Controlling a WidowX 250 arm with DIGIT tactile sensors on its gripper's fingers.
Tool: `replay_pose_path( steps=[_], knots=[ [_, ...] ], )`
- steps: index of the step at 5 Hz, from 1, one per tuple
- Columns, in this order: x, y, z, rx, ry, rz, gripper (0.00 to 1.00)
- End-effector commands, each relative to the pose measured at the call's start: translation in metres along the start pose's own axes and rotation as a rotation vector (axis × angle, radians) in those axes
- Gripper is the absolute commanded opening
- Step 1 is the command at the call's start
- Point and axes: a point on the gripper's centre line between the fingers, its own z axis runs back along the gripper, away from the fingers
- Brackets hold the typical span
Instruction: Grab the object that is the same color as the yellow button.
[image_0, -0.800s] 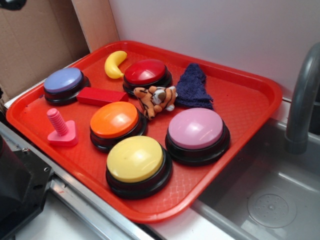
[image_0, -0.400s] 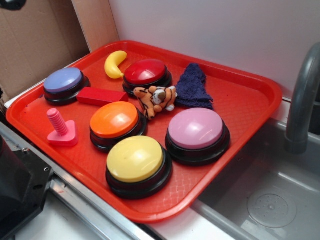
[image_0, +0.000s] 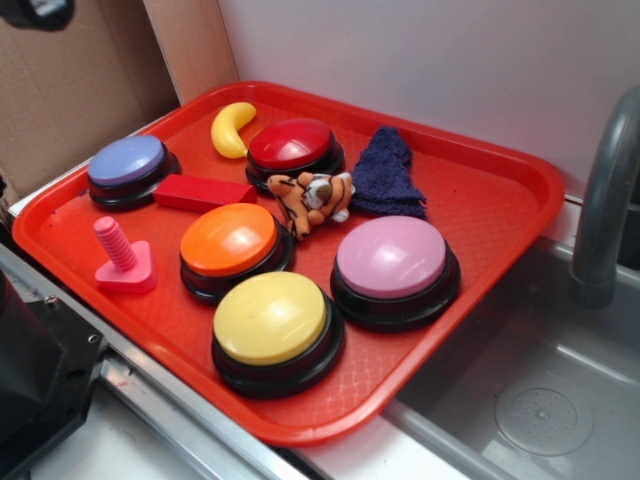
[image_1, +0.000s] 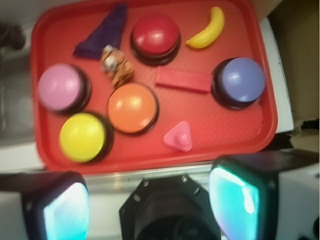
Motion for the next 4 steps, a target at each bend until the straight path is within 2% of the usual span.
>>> replay_pose_path(
  steps=[1, 2, 3, 4],
  knots=[
    [0.046, 0.022, -0.023, -0.002, -0.049, 0.170, 1.00],
    [0.066, 0.035, -0.036, 0.005, -0.097, 0.275, 1.00],
    [0.092, 0.050, -0.057, -0.019, -0.123, 0.339, 1.00],
    [0.119, 0.062, -0.083, -0.030, -0.125, 0.378, 1.00]
  ],
)
